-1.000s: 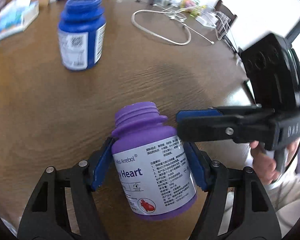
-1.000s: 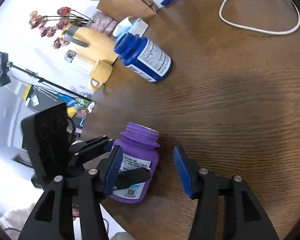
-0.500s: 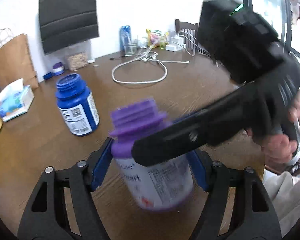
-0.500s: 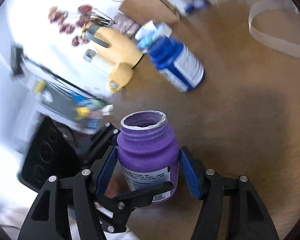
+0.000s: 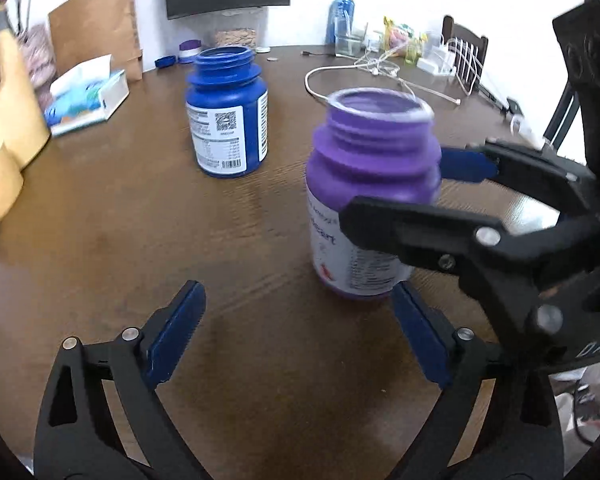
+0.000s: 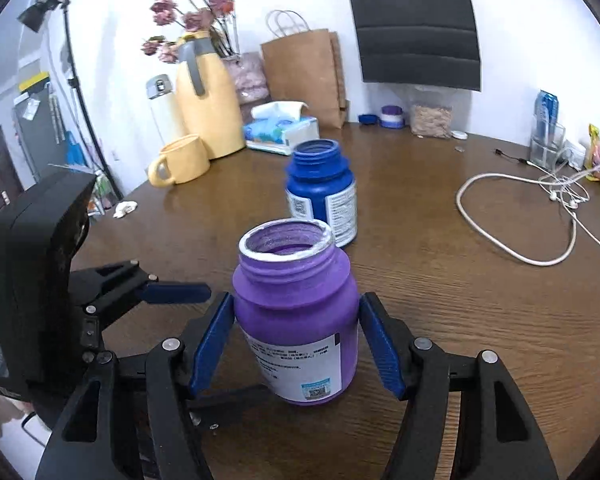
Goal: Flip cup upright
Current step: 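Rotate the purple bottle upright with the left tool, cap end up, then set the upright purple bottle on the table and open the left tool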
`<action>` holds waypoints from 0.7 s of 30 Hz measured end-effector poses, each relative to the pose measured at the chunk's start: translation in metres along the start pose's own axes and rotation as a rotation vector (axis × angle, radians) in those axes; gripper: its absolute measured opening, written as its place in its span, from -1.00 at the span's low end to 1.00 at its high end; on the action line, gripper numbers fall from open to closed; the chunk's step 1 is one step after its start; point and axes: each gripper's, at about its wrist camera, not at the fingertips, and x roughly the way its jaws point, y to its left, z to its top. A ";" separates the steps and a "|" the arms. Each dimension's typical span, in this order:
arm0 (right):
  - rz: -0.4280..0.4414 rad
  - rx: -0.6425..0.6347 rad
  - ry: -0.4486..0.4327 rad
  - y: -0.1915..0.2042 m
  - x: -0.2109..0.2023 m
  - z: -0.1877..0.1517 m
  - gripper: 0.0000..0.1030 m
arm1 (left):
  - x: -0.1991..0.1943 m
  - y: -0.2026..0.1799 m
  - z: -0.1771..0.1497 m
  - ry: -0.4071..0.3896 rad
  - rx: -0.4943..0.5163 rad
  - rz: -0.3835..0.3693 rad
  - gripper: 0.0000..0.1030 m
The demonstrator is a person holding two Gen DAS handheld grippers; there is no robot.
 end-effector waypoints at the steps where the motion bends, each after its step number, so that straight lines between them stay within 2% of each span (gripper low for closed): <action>1: 0.014 0.002 0.015 0.000 0.001 -0.002 0.35 | 0.000 0.000 -0.001 -0.006 -0.005 0.008 0.78; 4: 0.016 0.010 0.020 -0.001 -0.001 -0.005 0.35 | 0.001 -0.002 0.000 -0.023 0.003 0.039 0.78; 7: 0.027 0.043 0.010 -0.005 -0.007 -0.008 0.35 | 0.001 -0.004 -0.001 -0.010 -0.002 0.030 0.77; 12: -0.011 0.040 -0.010 -0.006 -0.028 -0.009 0.36 | -0.013 -0.016 -0.003 -0.024 -0.005 0.073 0.80; 14: -0.032 0.033 -0.020 -0.005 -0.040 -0.011 0.37 | -0.022 -0.017 -0.004 -0.024 -0.035 0.104 0.80; 17: -0.049 0.032 -0.037 -0.004 -0.058 -0.014 0.53 | -0.044 -0.021 -0.011 -0.040 -0.087 0.168 0.88; 21: -0.068 0.023 -0.054 0.002 -0.089 -0.020 0.53 | -0.078 -0.032 -0.021 -0.081 -0.132 0.247 0.91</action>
